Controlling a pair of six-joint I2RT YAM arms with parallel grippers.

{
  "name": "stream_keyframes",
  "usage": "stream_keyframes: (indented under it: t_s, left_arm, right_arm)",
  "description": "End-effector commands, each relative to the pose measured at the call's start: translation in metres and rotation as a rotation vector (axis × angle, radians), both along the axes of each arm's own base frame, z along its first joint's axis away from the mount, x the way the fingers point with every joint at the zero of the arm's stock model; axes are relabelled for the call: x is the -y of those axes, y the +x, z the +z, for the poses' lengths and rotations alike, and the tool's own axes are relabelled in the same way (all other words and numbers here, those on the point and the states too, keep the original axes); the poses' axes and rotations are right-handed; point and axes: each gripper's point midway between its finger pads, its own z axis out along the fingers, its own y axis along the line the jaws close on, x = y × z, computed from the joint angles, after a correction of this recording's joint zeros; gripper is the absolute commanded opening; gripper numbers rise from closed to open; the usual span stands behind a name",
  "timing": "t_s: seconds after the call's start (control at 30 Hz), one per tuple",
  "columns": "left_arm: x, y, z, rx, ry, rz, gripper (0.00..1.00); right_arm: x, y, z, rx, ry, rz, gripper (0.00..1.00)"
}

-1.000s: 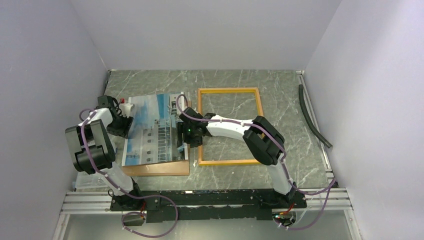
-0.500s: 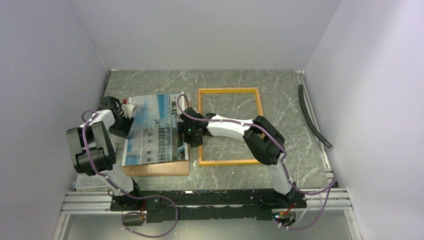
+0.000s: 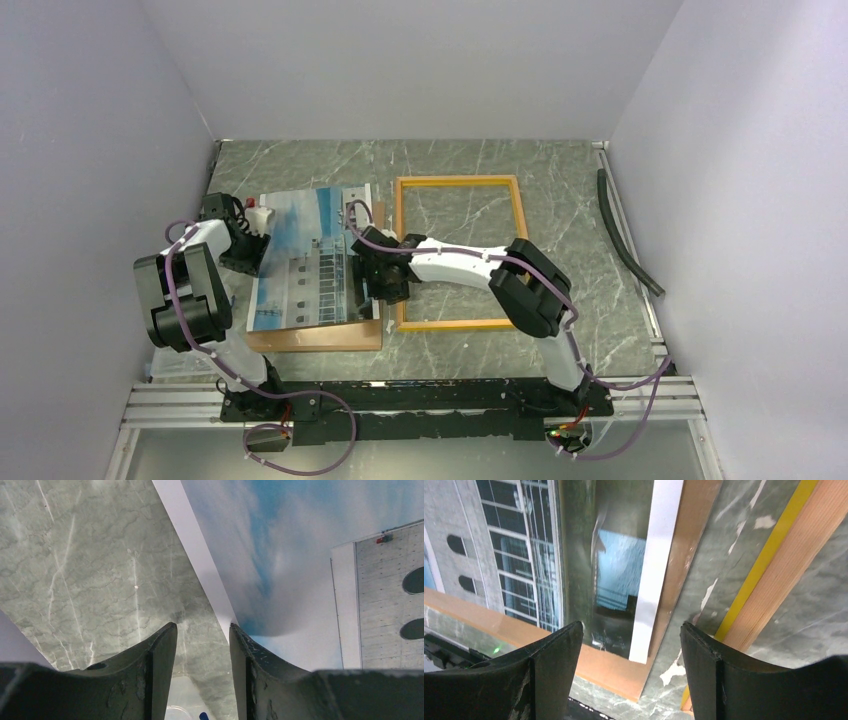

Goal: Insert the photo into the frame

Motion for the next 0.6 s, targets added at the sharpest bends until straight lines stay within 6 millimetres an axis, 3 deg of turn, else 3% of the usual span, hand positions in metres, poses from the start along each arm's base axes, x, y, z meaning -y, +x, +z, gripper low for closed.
stream_keyframes:
  t_s: [0.0, 0.57]
  left_arm:
    - [0.029, -0.024, -0.022, -0.097, -0.119, -0.013, 0.49]
    - [0.029, -0.02, -0.021, -0.092, -0.125, -0.014, 0.47]
  right_arm:
    - [-0.003, -0.012, 0.027, 0.016, 0.064, 0.031, 0.75]
    - [-0.018, -0.024, 0.031, 0.041, 0.072, 0.118, 0.63]
